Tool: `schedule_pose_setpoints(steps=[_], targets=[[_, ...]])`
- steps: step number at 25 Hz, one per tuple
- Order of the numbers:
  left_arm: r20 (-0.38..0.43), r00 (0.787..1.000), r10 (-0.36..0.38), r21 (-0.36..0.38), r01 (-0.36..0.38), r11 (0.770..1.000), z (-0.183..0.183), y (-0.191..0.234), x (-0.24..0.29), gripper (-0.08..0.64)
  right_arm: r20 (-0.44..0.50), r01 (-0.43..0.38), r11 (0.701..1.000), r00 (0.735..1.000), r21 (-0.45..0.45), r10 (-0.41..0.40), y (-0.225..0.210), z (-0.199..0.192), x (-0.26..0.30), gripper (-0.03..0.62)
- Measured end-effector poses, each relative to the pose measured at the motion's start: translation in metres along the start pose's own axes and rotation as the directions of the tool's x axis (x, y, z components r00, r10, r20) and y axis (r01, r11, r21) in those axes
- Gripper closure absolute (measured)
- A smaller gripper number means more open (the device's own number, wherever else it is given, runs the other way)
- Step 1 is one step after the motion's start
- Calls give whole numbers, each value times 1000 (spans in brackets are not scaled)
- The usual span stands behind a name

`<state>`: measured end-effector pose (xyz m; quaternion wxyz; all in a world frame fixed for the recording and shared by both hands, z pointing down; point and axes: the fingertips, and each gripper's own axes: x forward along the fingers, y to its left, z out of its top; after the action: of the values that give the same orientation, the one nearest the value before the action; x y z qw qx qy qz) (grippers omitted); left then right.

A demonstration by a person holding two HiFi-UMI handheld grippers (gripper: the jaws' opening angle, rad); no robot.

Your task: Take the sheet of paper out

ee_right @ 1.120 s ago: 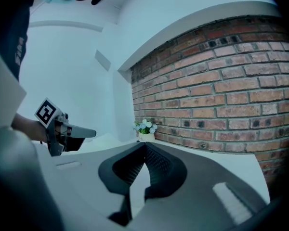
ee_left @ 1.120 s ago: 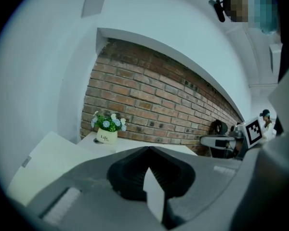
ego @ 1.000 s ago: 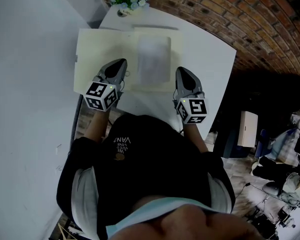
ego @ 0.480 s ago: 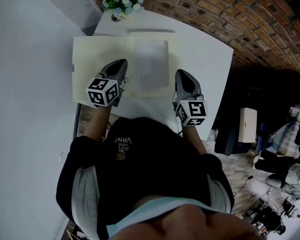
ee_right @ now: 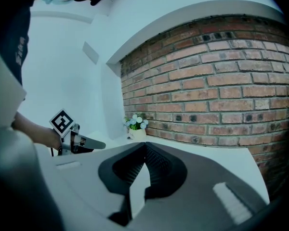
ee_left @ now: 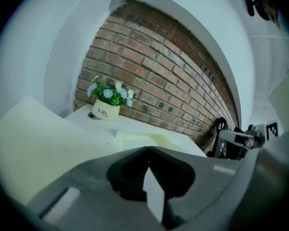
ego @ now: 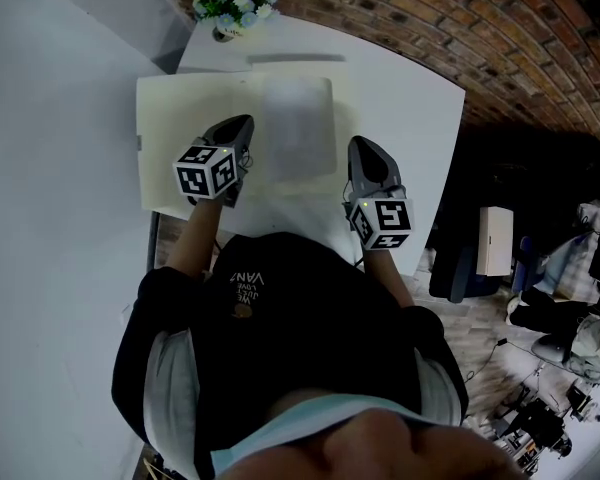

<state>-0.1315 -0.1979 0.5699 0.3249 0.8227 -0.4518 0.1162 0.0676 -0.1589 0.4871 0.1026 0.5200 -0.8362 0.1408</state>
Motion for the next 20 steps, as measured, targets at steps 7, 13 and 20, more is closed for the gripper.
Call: schedule_pose_setpoints(steps=[7, 13, 20], targets=[[-52, 999, -12, -54, 10, 998, -16, 4, 15, 558, -9, -1, 1000, 1000, 5, 1, -2, -2, 4, 592], [-113, 993, -19, -111, 6, 994, -34, 8, 25, 536, -12, -4, 1000, 1000, 7, 4, -2, -3, 6, 592], [-184, 981, -56, -182, 22, 983, -52, 7, 38, 455, -16, -4, 1000, 1000, 10, 4, -4, -6, 9, 592]])
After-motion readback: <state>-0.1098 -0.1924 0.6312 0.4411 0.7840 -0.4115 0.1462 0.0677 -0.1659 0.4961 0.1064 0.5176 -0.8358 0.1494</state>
